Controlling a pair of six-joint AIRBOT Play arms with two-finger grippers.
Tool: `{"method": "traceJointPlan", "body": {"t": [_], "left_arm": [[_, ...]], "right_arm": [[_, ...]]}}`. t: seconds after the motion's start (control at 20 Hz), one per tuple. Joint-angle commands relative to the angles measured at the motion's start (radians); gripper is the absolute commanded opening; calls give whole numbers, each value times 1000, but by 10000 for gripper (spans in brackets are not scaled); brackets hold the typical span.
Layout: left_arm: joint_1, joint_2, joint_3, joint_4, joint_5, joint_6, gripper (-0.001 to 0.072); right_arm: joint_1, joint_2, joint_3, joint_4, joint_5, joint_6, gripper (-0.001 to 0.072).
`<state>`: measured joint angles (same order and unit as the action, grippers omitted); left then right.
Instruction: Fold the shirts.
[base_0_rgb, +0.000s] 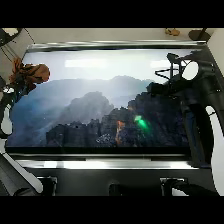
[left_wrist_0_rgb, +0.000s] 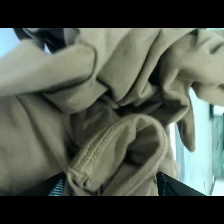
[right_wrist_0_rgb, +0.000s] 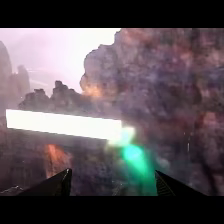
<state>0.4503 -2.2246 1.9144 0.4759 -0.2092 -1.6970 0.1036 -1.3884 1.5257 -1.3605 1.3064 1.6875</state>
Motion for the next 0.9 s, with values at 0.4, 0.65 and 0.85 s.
{"method": "traceJointPlan", "body": {"t": [0.4,0.65,0.85], "left_arm": [[-24,67,39,-50,64,118,23],[-64,456,38,-13,-315,693,22],[-167,740,27,290,-853,637,22]], "right_arm": [[2,0,0,39,81,-45,633],[-2,3,1,-32,80,-122,671],[-2,61,1,-51,159,-122,670]]}}
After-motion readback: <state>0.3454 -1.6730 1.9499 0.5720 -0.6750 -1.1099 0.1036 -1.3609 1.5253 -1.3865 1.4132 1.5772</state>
